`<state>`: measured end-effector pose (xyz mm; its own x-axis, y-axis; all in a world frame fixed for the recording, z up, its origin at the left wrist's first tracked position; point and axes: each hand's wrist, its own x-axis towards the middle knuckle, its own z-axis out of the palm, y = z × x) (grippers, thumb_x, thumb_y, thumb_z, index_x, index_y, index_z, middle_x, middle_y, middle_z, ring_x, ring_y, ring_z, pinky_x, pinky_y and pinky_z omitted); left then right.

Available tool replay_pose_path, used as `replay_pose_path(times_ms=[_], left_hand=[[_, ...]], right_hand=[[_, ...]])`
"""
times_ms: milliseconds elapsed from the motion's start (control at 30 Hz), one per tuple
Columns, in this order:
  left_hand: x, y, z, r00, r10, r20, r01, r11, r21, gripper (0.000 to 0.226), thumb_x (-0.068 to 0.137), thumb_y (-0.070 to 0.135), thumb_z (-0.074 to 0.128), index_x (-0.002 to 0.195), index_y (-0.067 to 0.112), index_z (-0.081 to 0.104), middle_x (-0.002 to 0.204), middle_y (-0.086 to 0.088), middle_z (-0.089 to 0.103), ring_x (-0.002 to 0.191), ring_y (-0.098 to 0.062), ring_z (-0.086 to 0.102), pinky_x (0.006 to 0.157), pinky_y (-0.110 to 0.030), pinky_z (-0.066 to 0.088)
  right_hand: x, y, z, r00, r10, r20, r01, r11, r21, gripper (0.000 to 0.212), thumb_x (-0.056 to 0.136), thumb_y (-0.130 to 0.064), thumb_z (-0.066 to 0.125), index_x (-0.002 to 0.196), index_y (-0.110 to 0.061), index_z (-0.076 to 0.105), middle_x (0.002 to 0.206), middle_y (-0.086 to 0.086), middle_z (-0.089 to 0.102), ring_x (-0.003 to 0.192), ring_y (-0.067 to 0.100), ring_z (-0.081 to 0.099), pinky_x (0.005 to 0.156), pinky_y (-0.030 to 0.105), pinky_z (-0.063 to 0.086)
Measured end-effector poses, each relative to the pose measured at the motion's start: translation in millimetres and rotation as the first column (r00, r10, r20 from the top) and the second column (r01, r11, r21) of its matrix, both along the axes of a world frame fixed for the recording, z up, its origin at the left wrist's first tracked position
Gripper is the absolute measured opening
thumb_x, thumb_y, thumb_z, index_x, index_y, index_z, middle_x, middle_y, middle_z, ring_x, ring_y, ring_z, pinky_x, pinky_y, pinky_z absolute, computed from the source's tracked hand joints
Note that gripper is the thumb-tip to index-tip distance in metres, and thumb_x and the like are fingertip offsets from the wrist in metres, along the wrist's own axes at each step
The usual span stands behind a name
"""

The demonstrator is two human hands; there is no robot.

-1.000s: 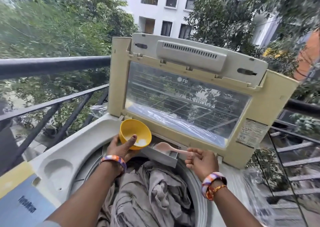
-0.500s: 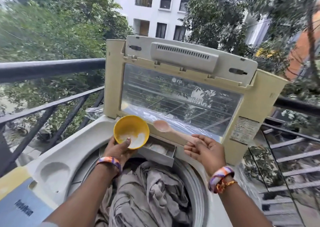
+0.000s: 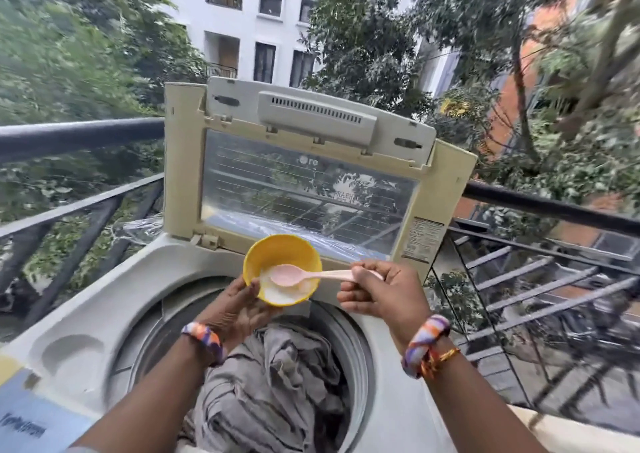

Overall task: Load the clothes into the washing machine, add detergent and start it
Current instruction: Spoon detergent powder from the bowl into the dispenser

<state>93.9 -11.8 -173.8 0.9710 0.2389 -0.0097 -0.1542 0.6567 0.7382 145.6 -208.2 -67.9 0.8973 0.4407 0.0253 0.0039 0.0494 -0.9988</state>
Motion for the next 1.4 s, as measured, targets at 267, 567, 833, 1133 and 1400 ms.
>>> replay_pose_path(times_ms=[267, 567, 833, 1133, 1400], left_hand=[[-10, -27, 10, 0.974, -0.177, -0.143, 0.179, 0.984, 0.002, 0.117, 0.007, 0.054, 0.089, 0.112, 0.012, 0.056, 0.097, -0.014, 0.073, 0.073, -0.021, 0.074, 0.057, -0.031, 0.061], [-34, -115, 18, 0.921, -0.318, -0.224, 0.319, 0.947, -0.03, 0.103, 0.021, 0.043, 0.09, 0.111, 0.006, 0.058, 0.077, -0.01, 0.074, 0.058, -0.016, 0.072, 0.044, -0.024, 0.055], [-43, -210, 37, 0.832, -0.503, -0.234, 0.527, 0.848, 0.054, 0.058, 0.066, 0.019, 0.062, 0.121, 0.0, 0.055, 0.113, -0.018, 0.063, 0.072, -0.016, 0.07, 0.075, -0.027, 0.056], [-52, -350, 19, 0.737, -0.481, -0.474, 0.618, 0.765, 0.185, 0.031, 0.088, 0.007, 0.055, 0.118, 0.007, 0.049, 0.091, -0.013, 0.062, 0.054, -0.017, 0.069, 0.051, -0.029, 0.059], [-50, -500, -100, 0.5, -0.405, -0.766, 0.754, 0.639, 0.154, 0.017, 0.093, 0.005, 0.049, 0.079, 0.009, 0.059, 0.064, -0.005, 0.066, 0.044, -0.012, 0.065, 0.047, -0.022, 0.054]], right_hand=[[-43, -35, -5, 0.986, -0.122, -0.113, 0.131, 0.988, 0.082, 0.015, 0.086, -0.003, 0.059, 0.094, -0.011, 0.05, 0.065, 0.014, 0.06, 0.041, 0.013, 0.061, 0.043, 0.023, 0.054], [-105, -93, -42, 0.908, -0.237, -0.346, 0.278, 0.958, 0.074, 0.056, 0.082, -0.02, 0.064, 0.129, -0.008, 0.036, 0.084, 0.016, 0.064, 0.053, 0.019, 0.065, 0.046, 0.028, 0.055], [-114, -167, -40, 0.889, -0.357, -0.288, 0.389, 0.919, 0.061, 0.006, 0.09, -0.012, 0.055, 0.093, -0.013, 0.059, 0.073, 0.008, 0.065, 0.049, 0.013, 0.064, 0.048, 0.024, 0.056], [-112, -324, -86, 0.807, -0.471, -0.355, 0.531, 0.842, 0.091, 0.022, 0.09, -0.001, 0.047, 0.075, -0.011, 0.059, 0.055, 0.002, 0.064, 0.049, 0.017, 0.061, 0.051, 0.027, 0.056], [-136, -486, -217, 0.563, -0.646, -0.515, 0.726, 0.685, -0.066, 0.024, 0.088, 0.007, 0.044, 0.079, -0.011, 0.057, 0.073, 0.01, 0.057, 0.048, 0.013, 0.06, 0.047, 0.026, 0.056]])
